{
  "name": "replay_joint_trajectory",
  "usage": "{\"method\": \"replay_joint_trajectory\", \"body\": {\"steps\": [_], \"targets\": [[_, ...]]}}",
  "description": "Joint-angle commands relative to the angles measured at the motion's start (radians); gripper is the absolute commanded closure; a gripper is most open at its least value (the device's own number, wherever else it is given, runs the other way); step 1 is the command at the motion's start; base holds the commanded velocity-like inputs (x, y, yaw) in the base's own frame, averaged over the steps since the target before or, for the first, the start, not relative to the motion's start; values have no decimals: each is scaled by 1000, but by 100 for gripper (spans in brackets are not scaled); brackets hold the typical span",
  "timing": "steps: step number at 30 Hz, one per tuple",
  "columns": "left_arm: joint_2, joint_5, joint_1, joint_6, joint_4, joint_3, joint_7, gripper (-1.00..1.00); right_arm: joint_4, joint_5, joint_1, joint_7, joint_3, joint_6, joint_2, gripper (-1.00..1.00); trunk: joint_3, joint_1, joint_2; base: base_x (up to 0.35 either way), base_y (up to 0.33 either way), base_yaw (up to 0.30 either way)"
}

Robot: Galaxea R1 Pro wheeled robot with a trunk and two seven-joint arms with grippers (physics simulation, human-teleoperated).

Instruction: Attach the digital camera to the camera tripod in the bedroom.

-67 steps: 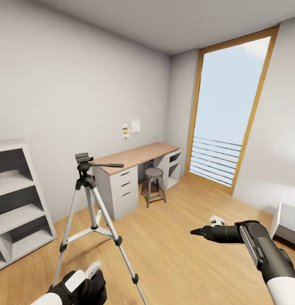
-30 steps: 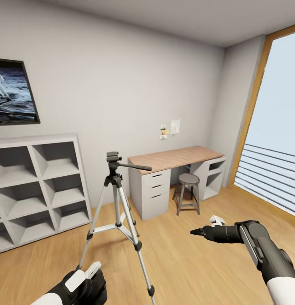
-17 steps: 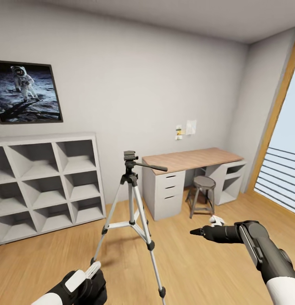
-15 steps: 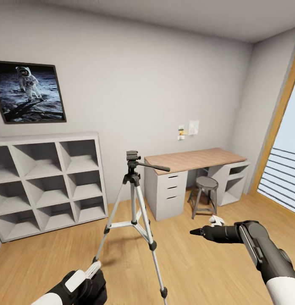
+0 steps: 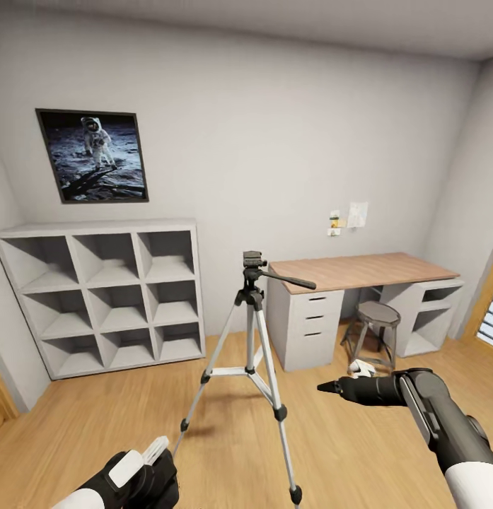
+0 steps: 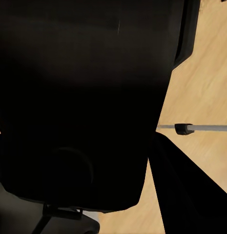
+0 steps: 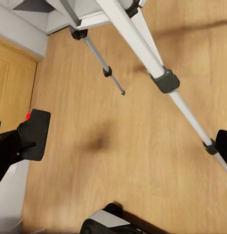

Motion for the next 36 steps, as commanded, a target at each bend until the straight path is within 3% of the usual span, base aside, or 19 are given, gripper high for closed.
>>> {"method": "replay_joint_trajectory", "body": {"steps": [1, 13, 36], "targets": [[-1, 4, -1, 6, -2, 8, 7, 100, -1, 1, -1, 4, -2, 7, 0, -100, -2, 0, -2, 0, 0, 274], [-1, 0, -1, 6, -1, 8, 5, 100, 10, 1, -1, 2, -5, 7, -1, -100, -2, 0, -2, 45, 0, 110], [1, 2, -1, 6, 1, 8, 5, 100, 19, -8, -1, 3, -7, 7, -10, -100, -2, 0, -2, 308, 0, 1]]}}
